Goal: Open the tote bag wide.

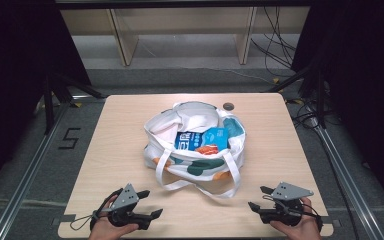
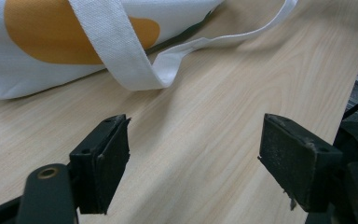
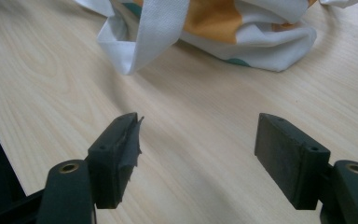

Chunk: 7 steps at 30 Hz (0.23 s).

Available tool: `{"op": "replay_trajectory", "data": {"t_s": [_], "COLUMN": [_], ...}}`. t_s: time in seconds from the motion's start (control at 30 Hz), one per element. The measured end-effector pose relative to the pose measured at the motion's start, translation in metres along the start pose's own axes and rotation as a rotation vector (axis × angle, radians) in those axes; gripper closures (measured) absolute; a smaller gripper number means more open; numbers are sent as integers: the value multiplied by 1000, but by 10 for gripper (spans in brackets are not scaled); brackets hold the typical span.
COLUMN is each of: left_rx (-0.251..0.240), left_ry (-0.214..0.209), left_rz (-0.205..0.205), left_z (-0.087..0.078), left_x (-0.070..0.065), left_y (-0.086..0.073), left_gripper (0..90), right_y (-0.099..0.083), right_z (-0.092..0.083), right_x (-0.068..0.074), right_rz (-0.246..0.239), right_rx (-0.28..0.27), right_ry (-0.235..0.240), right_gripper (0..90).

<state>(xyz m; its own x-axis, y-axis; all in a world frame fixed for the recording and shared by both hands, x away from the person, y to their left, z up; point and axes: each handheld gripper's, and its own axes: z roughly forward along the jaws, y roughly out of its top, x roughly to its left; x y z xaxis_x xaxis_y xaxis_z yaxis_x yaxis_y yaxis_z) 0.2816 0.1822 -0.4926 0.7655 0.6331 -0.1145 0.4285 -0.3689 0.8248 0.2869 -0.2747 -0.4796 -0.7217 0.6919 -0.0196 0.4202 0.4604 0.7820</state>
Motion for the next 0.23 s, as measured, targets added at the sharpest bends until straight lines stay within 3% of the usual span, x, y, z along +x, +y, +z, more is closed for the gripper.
{"op": "replay_trajectory", "data": {"t_s": [0.23], "left_rx": [-2], "left_ry": [-4], "left_rz": [17], "left_z": [1], "left_x": [1], "left_y": [0], "left_gripper": [233], "right_y": [0], "right_z": [0], "right_x": [0], "right_rz": [7], "right_rx": [-1], "right_ry": [4], "right_gripper": [316]}}
